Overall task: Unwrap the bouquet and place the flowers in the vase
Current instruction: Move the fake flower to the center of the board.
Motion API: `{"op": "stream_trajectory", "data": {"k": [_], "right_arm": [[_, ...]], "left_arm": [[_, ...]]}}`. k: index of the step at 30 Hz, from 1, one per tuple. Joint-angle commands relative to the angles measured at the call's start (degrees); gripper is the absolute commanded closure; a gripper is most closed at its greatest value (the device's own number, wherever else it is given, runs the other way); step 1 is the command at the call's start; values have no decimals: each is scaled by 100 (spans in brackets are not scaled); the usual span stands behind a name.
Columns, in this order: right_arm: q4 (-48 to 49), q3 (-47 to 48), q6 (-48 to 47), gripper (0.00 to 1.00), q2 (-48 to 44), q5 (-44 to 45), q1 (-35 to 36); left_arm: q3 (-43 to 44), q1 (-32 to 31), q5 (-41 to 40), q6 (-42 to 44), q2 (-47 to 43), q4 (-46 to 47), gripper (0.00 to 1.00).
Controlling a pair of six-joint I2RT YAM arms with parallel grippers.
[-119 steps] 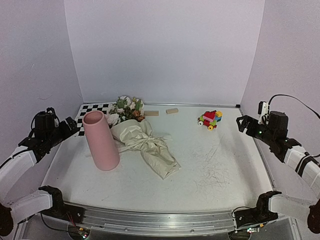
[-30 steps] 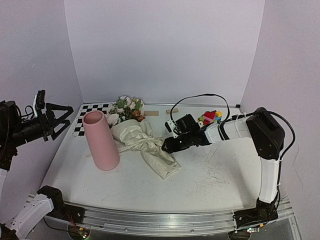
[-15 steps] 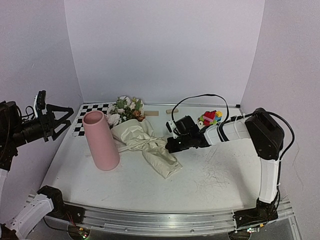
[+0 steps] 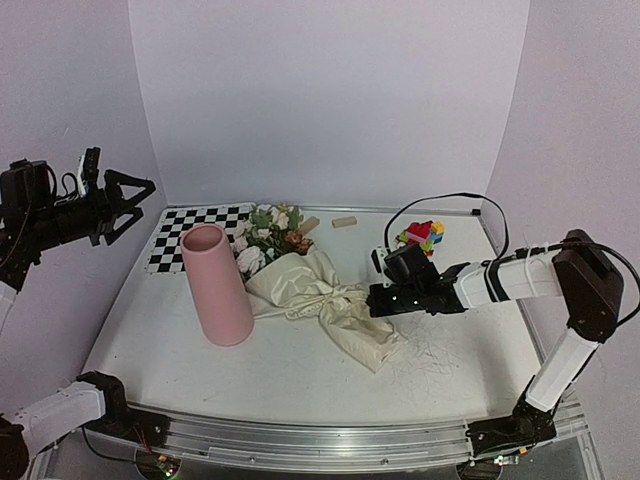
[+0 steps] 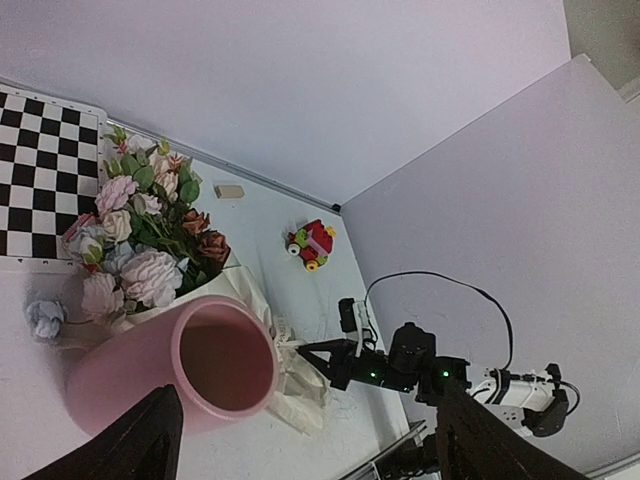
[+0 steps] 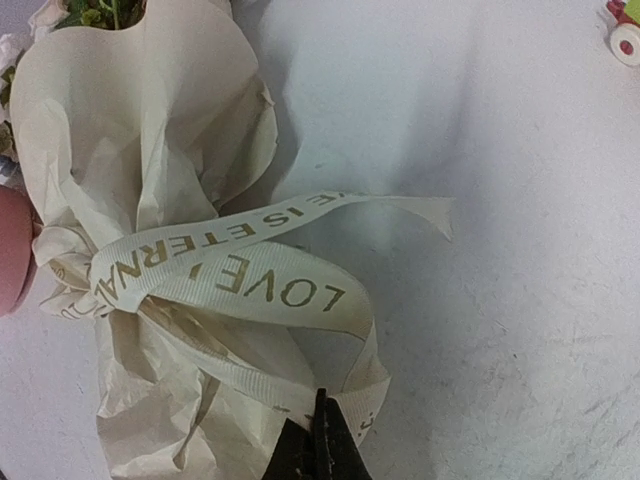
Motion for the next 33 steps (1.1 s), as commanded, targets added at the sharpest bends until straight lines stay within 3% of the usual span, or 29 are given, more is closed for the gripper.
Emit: {"op": "stream_trajectory", "data": {"k": [1, 6, 10, 13, 17, 24, 26, 31, 33], "right_arm": [[-105, -89, 315, 100, -297, 364, -37], [-94, -274, 462, 100, -544, 535, -37], [-95, -250, 424, 100, -556, 516, -37], [-94, -226, 422, 99, -522, 468, -37], [-93, -169, 403, 99, -443, 417, -37], [-94, -135, 371, 98, -341, 412, -37], [-96, -159, 387, 98, -334, 427, -37], [-101, -159, 378, 98, -306, 431, -37], [-99, -155, 382, 98, -314, 417, -37]], "left_arm": [[335, 22, -5, 258, 343, 292, 11], [592, 14, -33, 439, 712, 306, 13], [474, 13, 91, 658, 742, 200, 23], [427, 13, -152, 1124, 720, -451, 27], [536, -29, -919, 1651, 847, -1290, 28], [619, -188, -1179, 1607, 1148, -1443, 26], [673, -428, -1375, 1472, 1315, -1454, 26], [1068, -1867, -2688, 1001, 1747, -1525, 25], [1261, -2085, -2996, 891, 1929, -1718, 26]]}}
